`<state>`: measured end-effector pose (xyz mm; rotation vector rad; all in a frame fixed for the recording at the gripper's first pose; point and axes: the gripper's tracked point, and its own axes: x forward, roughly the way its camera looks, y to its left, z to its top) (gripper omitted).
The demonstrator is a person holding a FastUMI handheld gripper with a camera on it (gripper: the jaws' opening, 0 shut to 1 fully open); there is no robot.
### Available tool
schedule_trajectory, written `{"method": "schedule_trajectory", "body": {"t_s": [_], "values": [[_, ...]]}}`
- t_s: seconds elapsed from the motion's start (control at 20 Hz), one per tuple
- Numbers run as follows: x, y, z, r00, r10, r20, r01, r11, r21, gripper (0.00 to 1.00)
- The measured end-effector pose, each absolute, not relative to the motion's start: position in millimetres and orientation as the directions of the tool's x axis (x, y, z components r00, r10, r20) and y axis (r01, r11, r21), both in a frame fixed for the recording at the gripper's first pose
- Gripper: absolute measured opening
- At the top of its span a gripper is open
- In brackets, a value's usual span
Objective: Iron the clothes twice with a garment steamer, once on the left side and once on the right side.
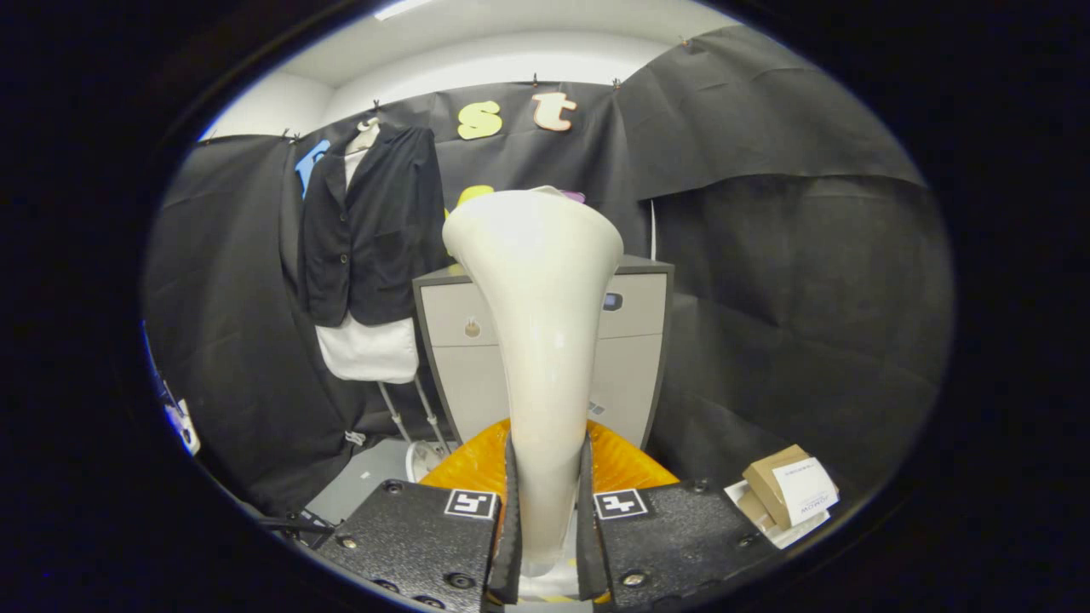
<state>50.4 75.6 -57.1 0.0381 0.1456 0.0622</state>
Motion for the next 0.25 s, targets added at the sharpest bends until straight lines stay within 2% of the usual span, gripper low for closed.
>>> {"method": "schedule_trajectory", "body": {"t_s": [0.25], "values": [[48.9,76.0,-51.0,0.989,0.065,-0.129,-0.061,0.998,0.031,0.29]]}}
